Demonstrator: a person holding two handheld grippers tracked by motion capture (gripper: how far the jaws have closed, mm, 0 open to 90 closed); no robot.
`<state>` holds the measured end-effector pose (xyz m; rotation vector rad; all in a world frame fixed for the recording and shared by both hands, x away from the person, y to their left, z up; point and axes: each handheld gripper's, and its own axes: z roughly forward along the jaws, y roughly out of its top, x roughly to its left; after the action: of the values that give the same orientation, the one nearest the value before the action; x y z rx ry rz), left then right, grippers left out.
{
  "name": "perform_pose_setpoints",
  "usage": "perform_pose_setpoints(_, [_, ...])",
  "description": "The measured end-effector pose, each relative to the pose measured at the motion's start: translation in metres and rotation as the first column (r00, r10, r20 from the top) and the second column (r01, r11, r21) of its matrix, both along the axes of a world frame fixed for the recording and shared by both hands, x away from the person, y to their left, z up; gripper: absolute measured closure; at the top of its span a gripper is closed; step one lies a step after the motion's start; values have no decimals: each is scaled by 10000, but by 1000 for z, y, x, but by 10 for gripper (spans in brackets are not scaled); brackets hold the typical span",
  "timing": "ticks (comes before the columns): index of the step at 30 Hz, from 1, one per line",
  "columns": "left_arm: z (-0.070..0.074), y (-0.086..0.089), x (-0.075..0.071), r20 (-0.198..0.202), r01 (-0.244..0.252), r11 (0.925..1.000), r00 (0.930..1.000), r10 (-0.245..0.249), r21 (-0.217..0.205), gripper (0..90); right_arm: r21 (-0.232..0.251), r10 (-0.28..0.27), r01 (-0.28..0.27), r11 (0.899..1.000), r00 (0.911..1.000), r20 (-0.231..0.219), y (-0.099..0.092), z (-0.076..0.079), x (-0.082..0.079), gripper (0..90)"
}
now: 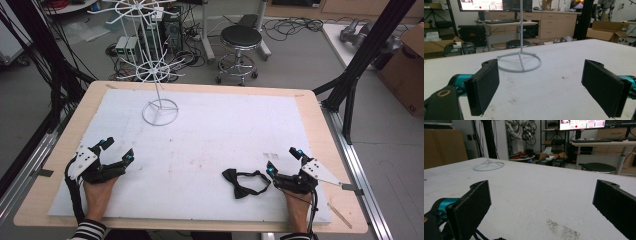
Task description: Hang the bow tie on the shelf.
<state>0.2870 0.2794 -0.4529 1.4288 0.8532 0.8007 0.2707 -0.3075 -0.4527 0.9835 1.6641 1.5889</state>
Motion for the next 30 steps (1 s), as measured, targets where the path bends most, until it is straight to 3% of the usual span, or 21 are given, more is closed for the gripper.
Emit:
perform_pose_setpoints(9, [0,1,0,-21,19,9999,10000,-19,-100,151,270,-1,2,9996,10000,-59,-2,0,0,6])
perform_pose_setpoints(12, [0,2,1,-67,-11,9997,10000,9,-238,151,242,-30,32,9997,10000,-82,-2,0,0,6])
perform_pose_setpoints(30, [0,2,0,-39,39,9999,10000,-40,-154,151,0,-136,136,9999,9999,-4,1,0,0,6])
